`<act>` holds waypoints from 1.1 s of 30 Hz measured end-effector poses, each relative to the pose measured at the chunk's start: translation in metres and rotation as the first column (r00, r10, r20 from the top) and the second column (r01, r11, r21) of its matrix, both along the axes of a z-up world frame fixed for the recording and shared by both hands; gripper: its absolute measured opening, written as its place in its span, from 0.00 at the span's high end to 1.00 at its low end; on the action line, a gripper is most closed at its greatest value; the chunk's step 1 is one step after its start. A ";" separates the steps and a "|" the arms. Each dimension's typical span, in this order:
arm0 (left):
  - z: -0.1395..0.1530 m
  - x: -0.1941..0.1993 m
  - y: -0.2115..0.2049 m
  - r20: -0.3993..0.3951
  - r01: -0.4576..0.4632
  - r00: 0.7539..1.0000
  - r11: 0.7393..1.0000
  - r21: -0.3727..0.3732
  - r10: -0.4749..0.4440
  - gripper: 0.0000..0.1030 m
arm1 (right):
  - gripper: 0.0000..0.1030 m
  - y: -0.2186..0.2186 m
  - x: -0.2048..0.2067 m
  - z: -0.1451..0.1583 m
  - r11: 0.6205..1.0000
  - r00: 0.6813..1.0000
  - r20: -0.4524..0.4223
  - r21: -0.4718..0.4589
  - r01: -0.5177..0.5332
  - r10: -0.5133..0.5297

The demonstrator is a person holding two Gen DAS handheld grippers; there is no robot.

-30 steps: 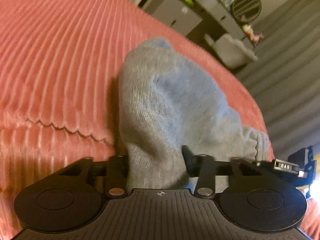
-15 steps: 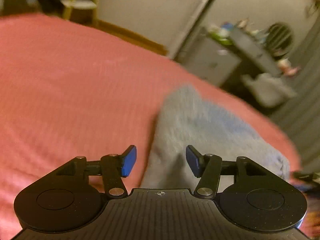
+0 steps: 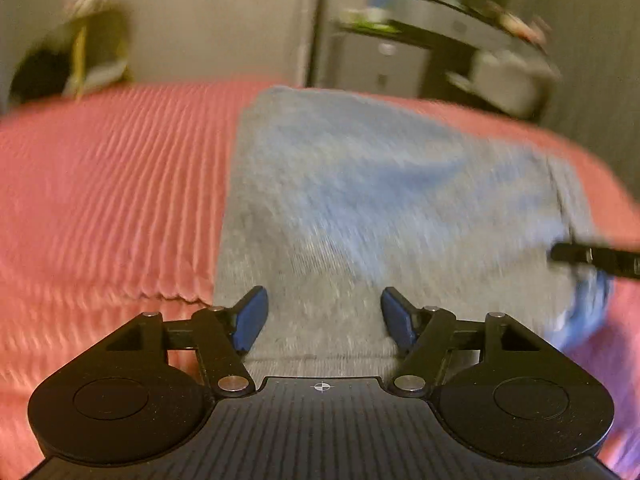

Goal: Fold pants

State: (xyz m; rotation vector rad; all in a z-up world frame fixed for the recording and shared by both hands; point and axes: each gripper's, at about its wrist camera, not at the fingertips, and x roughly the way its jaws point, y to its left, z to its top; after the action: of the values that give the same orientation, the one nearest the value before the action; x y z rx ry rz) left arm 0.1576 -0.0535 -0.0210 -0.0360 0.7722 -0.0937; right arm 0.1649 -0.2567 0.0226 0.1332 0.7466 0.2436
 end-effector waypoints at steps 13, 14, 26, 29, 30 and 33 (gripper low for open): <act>0.045 0.103 0.000 0.119 -0.054 0.992 0.998 0.009 0.053 0.18 | 0.69 0.039 0.029 0.015 0.976 0.980 0.163 -0.202 -0.082 0.116; 0.040 0.118 0.003 0.099 -0.075 0.992 0.997 0.021 0.073 0.19 | 0.69 0.042 0.041 0.010 0.971 0.982 0.149 -0.227 -0.079 0.115; 0.020 0.119 0.024 0.081 -0.233 0.970 0.972 0.039 0.229 0.01 | 0.70 0.034 0.062 -0.044 0.944 0.969 0.178 -0.311 -0.111 0.173; 0.037 0.061 0.021 0.119 -0.170 0.977 0.984 -0.046 0.175 0.01 | 0.65 0.042 0.041 -0.026 0.929 0.971 0.164 -0.355 -0.106 0.174; 0.039 0.037 0.020 0.144 -0.142 0.978 0.986 -0.083 0.153 0.01 | 0.64 0.042 0.029 -0.018 0.935 0.970 0.166 -0.335 -0.115 0.179; 0.021 -0.011 0.012 0.107 -0.122 0.986 0.990 -0.072 0.129 0.01 | 0.58 0.037 -0.022 -0.013 0.952 0.961 0.190 -0.269 -0.144 0.199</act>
State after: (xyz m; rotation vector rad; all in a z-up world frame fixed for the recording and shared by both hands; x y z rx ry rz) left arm 0.1464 -0.0412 0.0001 -0.1399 0.6535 -0.0008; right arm 0.1425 -0.2193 0.0100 -0.2004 0.5669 0.3215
